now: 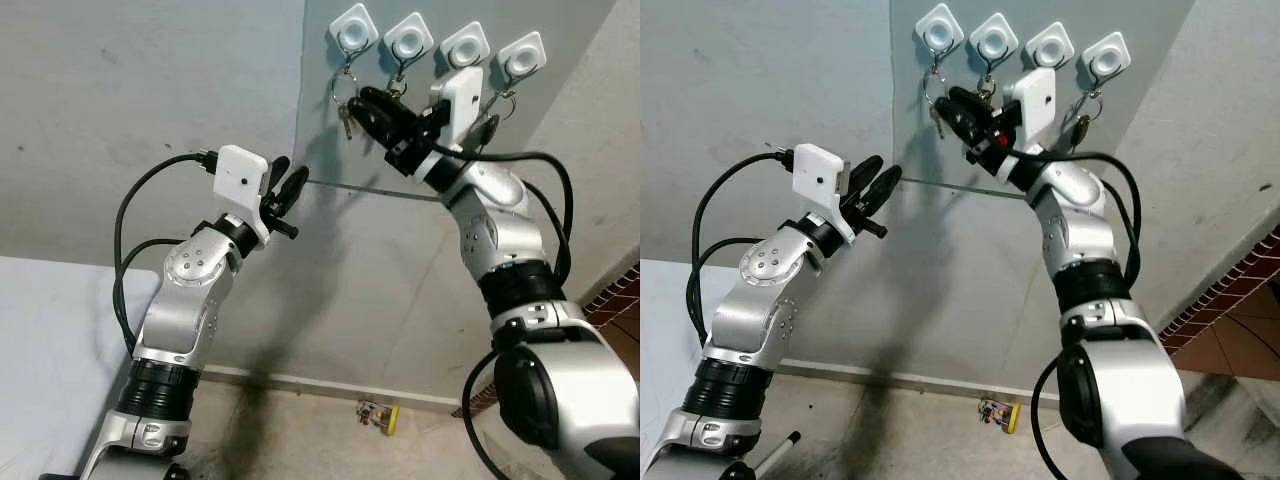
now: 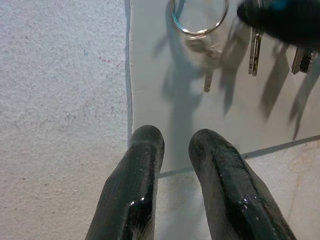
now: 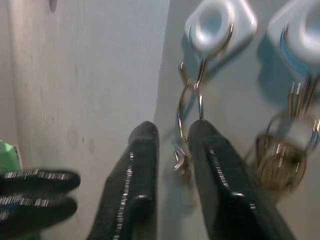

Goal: Hang keys on a hook

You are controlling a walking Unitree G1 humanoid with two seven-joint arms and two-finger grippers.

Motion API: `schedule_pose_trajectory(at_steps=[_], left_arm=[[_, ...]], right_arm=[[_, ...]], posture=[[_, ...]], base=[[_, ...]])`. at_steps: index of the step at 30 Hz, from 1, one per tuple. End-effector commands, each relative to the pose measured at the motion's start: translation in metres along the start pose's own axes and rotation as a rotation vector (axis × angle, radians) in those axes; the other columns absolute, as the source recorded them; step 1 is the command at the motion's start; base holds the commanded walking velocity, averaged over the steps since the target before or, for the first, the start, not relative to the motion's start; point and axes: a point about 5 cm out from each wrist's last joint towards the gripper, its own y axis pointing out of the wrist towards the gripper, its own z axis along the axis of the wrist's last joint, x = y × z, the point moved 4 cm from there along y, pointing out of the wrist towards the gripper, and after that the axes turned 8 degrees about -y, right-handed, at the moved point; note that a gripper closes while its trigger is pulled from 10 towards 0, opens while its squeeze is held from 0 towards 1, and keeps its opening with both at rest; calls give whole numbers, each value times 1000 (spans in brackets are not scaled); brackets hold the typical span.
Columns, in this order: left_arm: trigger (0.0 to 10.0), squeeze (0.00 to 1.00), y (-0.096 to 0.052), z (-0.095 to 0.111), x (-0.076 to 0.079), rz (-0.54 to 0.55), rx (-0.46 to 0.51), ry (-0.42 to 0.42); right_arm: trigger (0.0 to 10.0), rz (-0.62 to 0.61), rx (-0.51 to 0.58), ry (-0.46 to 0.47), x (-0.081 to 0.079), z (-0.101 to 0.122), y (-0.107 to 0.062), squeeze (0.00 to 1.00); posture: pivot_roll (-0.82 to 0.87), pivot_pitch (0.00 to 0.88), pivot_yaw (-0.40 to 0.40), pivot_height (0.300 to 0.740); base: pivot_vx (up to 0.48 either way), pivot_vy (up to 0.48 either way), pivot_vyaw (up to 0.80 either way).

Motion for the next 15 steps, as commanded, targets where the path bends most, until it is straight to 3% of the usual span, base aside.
schedule_pose_trajectory(at_steps=[1, 7, 10, 15], left_arm=[[10000, 0, -2, -1, 2, -8, 4, -4], [10000, 0, -6, -12, 2, 10, -7, -31], [10000, 0, -13, -28, 2, 31, -30, -9], [10000, 0, -33, -78, -6, 110, -139, -46]], right_arm=[[10000, 1, 11, -7, 0, 2, -4, 1000], [10000, -14, -15, 31, -9, -16, -17, 1000], [10000, -35, -35, 51, -15, -27, -26, 1000], [10000, -129, -123, 107, -30, -66, -53, 1000]], posture=[[-37, 57, -72, 740], [-39, 51, -68, 740], [-40, 45, -66, 740], [-45, 31, -61, 740]], base=[[0, 0, 0], [0, 0, 0], [0, 0, 0], [0, 0, 0]])
